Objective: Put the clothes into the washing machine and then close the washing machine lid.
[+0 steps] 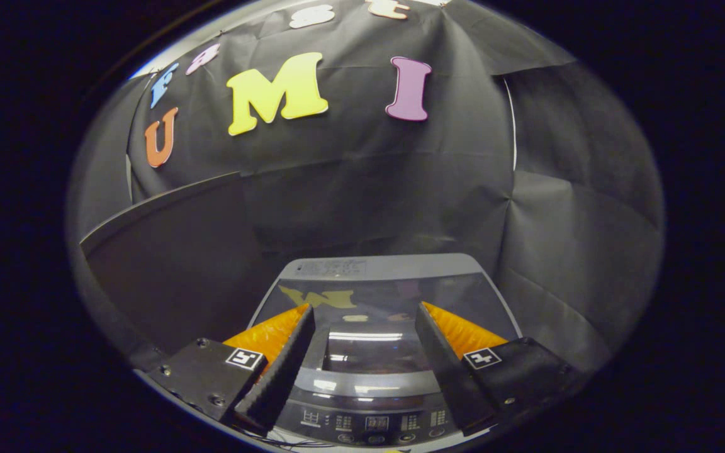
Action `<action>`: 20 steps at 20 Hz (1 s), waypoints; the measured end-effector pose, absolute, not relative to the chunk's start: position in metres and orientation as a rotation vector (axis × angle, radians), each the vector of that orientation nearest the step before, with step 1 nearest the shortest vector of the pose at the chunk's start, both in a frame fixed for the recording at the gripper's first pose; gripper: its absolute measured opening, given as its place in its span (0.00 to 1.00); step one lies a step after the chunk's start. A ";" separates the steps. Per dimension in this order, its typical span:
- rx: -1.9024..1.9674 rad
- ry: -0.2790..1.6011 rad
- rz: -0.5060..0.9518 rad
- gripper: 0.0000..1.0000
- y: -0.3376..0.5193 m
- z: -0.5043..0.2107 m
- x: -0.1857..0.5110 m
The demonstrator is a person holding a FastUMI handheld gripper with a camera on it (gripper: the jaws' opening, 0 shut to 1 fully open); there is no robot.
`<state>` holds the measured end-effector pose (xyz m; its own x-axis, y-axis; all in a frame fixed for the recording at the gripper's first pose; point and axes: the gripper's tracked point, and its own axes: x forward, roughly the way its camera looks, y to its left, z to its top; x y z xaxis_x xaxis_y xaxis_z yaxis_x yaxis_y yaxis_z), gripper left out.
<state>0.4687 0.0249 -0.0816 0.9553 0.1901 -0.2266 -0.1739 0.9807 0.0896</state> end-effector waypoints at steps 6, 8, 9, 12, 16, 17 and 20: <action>0.058 0.221 0.181 1.00 0.030 -0.100 0.376; 0.063 0.202 0.158 1.00 0.034 -0.105 0.332; 0.061 0.189 0.144 1.00 0.036 -0.106 0.308; 0.040 0.147 0.125 1.00 0.049 -0.112 0.235; 0.028 0.097 0.115 1.00 0.060 -0.110 0.142; 0.031 0.085 0.111 1.00 0.056 -0.110 0.111; 0.019 0.071 0.091 1.00 0.056 -0.109 0.045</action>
